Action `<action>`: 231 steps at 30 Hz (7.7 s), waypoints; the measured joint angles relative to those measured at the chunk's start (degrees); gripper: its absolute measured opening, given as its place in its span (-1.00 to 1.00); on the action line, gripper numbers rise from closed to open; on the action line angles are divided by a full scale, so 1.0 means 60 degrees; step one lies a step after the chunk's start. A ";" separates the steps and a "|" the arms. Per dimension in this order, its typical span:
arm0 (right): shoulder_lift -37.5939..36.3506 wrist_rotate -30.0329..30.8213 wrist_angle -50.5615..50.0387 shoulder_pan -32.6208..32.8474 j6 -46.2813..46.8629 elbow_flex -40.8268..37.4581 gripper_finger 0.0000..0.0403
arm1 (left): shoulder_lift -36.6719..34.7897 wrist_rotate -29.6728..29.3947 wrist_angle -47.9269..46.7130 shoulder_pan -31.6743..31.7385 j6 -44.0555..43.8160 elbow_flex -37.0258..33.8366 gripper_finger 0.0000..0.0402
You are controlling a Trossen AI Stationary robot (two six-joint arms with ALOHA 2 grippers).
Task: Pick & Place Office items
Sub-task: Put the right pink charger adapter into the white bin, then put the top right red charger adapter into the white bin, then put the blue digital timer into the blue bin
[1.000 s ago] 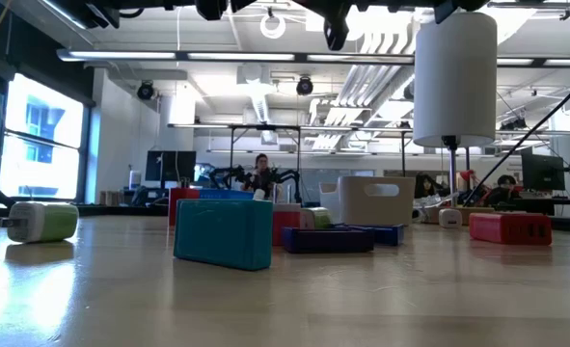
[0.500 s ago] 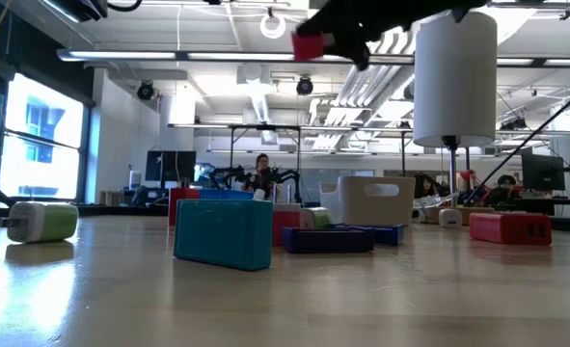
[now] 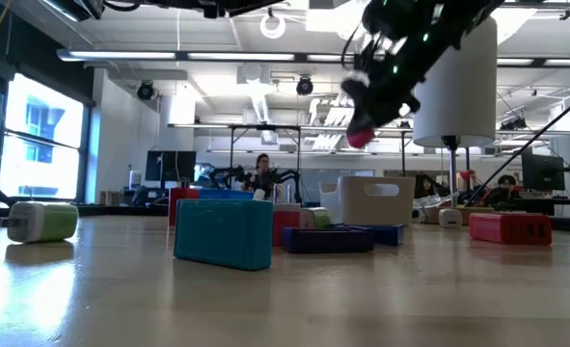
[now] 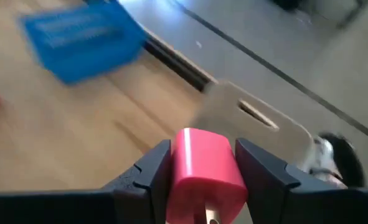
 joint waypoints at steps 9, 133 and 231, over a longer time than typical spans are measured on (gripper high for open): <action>0.1867 0.0209 0.0313 -0.1558 0.0133 -0.0194 -0.28 | 0.0004 0.0011 -0.1327 0.0000 -0.1697 -0.0004 0.00; -0.2209 -0.3048 -0.7408 0.0447 0.2339 -0.2570 0.72 | 0.0007 0.0616 -0.5357 -0.0439 -0.5707 -0.0011 0.00; 0.3761 -0.3525 -0.4250 -0.2333 -0.0495 0.2997 0.50 | 0.0007 0.1698 -0.6585 -0.0510 -0.6447 -0.0011 0.00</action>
